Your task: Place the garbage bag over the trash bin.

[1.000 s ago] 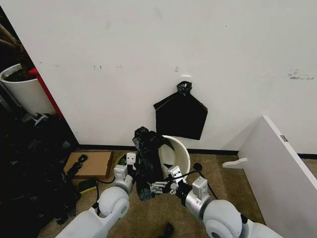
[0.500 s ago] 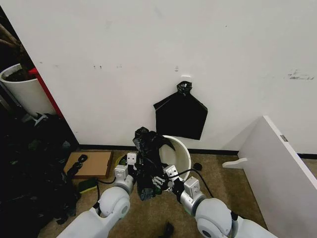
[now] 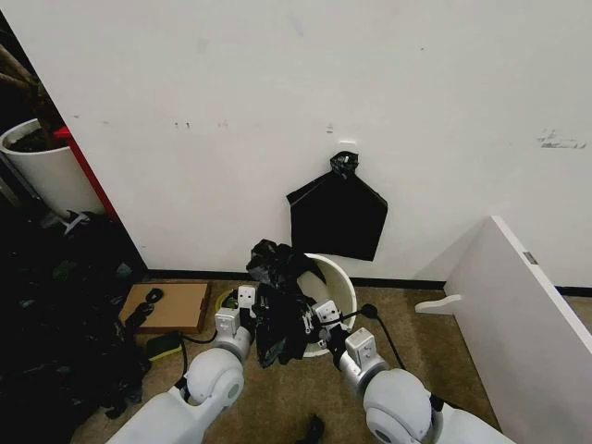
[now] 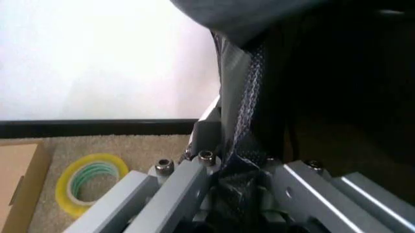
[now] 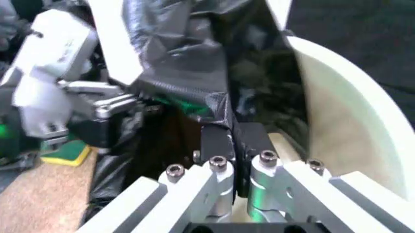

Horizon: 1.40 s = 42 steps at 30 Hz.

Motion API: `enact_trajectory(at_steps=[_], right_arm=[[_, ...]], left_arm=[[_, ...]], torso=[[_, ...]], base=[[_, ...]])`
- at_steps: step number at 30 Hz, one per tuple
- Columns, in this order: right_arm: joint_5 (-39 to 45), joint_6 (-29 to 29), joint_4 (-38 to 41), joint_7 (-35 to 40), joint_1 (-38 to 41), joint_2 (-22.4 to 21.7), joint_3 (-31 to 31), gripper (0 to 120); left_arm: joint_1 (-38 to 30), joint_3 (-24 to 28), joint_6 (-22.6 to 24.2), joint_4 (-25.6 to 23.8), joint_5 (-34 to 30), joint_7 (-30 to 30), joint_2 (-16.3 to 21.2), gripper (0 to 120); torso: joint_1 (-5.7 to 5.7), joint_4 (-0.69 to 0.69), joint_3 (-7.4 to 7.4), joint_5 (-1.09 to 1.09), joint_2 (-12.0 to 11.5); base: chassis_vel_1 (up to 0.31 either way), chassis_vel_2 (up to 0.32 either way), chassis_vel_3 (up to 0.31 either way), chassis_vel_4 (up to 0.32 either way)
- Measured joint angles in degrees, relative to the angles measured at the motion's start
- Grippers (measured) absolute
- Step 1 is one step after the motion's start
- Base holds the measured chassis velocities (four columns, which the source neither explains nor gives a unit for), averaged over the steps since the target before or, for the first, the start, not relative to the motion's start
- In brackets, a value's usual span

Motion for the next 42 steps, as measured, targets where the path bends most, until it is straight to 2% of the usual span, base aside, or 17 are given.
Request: enact_trajectory(at_steps=[13, 23, 28, 31, 36, 38, 42], right_arm=[[4.3, -1.2, 2.8, 5.5, -4.6, -1.1, 7.6, 0], [2.8, -0.5, 2.7, 5.4, -6.1, -1.4, 8.3, 0], [-5.8, 3.9, 4.4, -1.0, -8.8, -3.5, 7.5, 21], [-9.0, 4.7, 4.6, -3.0, -9.1, -4.1, 7.1, 26], [-23.2, 8.5, 3.4, -8.1, -9.6, -5.8, 6.6, 48], [-25.2, 9.3, 3.2, -8.6, -9.9, -6.0, 6.7, 51], [-33.8, 12.4, 2.6, -11.1, -10.4, -6.5, 6.9, 69]], left_arm=[[2.8, -5.5, -0.8, -1.6, -2.3, 0.0, 2.8, 1], [5.5, -7.1, -1.1, -3.8, -2.8, 0.0, 4.3, 0], [6.3, -7.3, -0.6, -5.1, -2.8, -0.5, 4.5, 0], [6.6, -7.3, -0.4, -5.5, -2.9, -0.6, 4.6, 0], [7.8, -7.4, 0.5, -6.9, -3.6, -1.1, 4.7, 0], [7.8, -7.4, 0.5, -7.0, -3.7, -1.1, 4.7, 0], [8.3, -7.3, 0.9, -7.6, -3.9, -1.3, 4.7, 0]], torso=[[0.0, 0.0, 0.0, 0.0, 0.0], [0.0, 0.0, 0.0, 0.0, 0.0], [0.0, -0.01, 0.0, 0.0, 0.0], [0.0, -0.02, -0.01, -0.01, 0.0], [0.0, 0.0, 0.0, 0.01, 0.0], [0.0, -0.01, 0.0, 0.01, 0.0], [0.0, 0.0, 0.0, 0.0, 0.0]], base=[[0.0, 0.0, 0.0, 0.0], [0.0, 0.0, 0.0, 0.0], [0.0, 0.0, 0.0, 0.0], [0.0, 0.0, 0.0, 0.0], [0.0, 0.0, 0.0, 0.0], [0.0, 0.0, 0.0, 0.0], [0.0, 0.0, 0.0, 0.0]])
